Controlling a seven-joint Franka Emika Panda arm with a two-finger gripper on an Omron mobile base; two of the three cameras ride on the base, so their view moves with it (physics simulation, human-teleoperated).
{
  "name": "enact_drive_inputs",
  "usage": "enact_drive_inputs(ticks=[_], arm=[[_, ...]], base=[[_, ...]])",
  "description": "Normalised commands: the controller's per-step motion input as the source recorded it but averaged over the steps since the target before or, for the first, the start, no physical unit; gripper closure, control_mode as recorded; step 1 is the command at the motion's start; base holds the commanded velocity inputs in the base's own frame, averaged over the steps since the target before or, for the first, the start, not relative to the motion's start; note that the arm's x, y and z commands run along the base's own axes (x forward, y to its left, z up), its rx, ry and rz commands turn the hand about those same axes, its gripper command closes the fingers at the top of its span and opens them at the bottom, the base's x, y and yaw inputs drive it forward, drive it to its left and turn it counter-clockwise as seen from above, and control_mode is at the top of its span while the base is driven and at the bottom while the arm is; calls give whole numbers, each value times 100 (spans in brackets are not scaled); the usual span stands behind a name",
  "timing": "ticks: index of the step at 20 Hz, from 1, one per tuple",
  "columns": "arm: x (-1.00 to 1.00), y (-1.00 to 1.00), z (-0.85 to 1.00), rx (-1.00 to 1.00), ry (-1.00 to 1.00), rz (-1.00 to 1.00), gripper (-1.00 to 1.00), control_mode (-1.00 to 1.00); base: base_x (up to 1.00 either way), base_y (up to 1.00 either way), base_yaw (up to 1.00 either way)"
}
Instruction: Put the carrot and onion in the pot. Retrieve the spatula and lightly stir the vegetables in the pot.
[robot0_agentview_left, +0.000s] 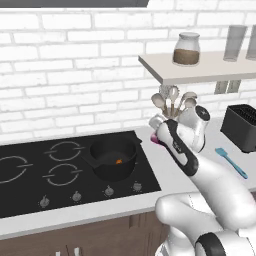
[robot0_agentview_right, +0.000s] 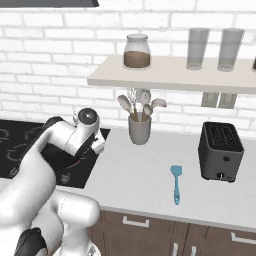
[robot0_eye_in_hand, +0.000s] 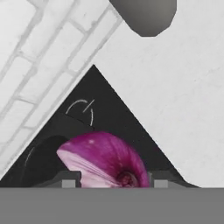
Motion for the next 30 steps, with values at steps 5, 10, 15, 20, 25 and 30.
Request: enact_drive_inputs(ticks=[5,10,15,20,25,30], arm=[[16,73,70,0,9,0,100,-100],[43,95,0,-5,21,0,100,-100],[55,77,-23,-9,24,0,100,-100],[48,54,-47,-7,19,0,100,-100],[37,23,-63,-8,13,0,100,-100],[10,1,-74,-7,6,0,100,-100]], base=[[0,0,0],[0,0,0],[0,0,0],[0,0,0],[0,0,0],[0,0,0]])
